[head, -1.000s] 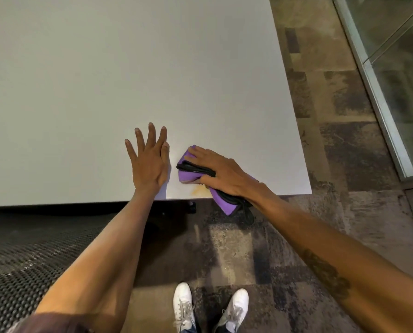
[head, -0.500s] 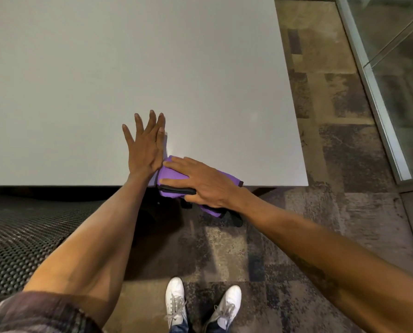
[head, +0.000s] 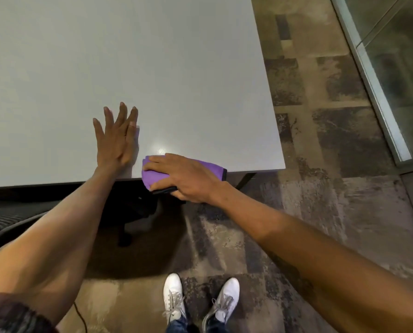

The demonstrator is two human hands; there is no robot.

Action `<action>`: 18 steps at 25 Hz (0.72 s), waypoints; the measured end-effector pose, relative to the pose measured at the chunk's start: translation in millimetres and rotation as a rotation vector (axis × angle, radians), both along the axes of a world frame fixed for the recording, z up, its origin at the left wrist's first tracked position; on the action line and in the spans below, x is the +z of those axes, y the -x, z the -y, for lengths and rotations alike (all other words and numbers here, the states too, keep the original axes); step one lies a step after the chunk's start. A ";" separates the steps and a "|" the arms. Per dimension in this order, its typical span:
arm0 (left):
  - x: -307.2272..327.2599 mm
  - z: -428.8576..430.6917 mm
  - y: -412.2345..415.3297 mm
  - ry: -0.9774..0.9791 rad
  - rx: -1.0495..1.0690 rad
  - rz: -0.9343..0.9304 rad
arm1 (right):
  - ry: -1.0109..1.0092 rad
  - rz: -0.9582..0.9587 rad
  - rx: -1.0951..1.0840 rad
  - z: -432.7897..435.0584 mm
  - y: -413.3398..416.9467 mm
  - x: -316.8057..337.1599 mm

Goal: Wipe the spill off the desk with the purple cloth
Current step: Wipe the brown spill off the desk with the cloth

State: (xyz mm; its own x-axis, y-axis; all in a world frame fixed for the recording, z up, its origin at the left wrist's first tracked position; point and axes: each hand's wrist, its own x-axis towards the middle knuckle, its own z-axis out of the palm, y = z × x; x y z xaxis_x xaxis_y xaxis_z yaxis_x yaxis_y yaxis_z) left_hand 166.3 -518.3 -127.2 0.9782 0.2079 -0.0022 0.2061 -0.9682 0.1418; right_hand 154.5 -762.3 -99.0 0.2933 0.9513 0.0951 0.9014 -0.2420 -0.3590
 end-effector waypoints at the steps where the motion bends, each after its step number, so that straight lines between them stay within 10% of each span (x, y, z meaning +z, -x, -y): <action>1: -1.7 -0.3 -0.4 -0.018 0.002 -0.003 | -0.019 0.008 0.018 14.1 -3.2 -2.0; 10: -2.7 0.9 3.9 0.032 -0.023 -0.033 | 0.022 0.000 -0.140 145.7 -24.0 -1.9; 18: -0.3 5.5 0.4 0.045 -0.045 -0.032 | 0.008 -0.016 -0.114 94.7 -11.5 0.1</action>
State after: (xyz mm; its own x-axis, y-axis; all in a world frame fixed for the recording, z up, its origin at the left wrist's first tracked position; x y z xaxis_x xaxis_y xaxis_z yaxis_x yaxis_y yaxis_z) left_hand 165.8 -523.8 -127.5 0.9859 0.1623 -0.0417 0.1672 -0.9695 0.1792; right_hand 166.1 -857.0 -98.9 0.4015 0.9122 0.0817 0.8618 -0.3461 -0.3708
